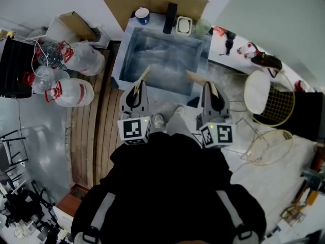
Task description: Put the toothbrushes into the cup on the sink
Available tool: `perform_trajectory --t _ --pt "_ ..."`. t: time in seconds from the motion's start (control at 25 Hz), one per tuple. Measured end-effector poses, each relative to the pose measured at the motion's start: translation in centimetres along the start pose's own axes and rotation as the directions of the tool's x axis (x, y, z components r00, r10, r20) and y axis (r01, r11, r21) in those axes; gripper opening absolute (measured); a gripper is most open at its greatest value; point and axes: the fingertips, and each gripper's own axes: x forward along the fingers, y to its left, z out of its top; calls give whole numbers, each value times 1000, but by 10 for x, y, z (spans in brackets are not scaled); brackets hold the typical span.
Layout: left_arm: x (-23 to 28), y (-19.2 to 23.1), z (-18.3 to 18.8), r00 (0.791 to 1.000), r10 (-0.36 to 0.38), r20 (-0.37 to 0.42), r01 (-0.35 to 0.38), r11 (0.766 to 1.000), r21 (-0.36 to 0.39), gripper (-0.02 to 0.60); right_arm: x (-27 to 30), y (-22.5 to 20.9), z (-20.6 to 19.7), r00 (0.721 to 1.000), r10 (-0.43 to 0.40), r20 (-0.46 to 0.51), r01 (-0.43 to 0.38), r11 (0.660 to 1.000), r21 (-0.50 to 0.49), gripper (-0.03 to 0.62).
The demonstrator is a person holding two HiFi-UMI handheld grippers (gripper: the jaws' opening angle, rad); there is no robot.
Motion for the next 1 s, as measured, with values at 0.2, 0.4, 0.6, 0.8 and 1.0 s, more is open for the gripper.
perform_trajectory --t 0.2,0.4,0.6,0.8,1.0 --pt "20 -6 9 999 36 0 -36 999 3 23 13 -21 4 1000 18 3 -18 1000 8 28" --pt "42 -15 16 999 53 7 -53 999 10 22 27 -42 10 999 37 8 -37 999 20 28" --pt "59 -17 17 995 96 13 -97 995 22 21 42 -55 10 998 62 10 -62 998 26 28" --pt "73 -11 21 995 99 -2 -98 995 23 21 54 -62 9 998 60 5 -61 998 32 28" --pt "99 1 32 995 99 2 -99 994 43 23 69 -66 12 998 55 8 -55 998 28 28"
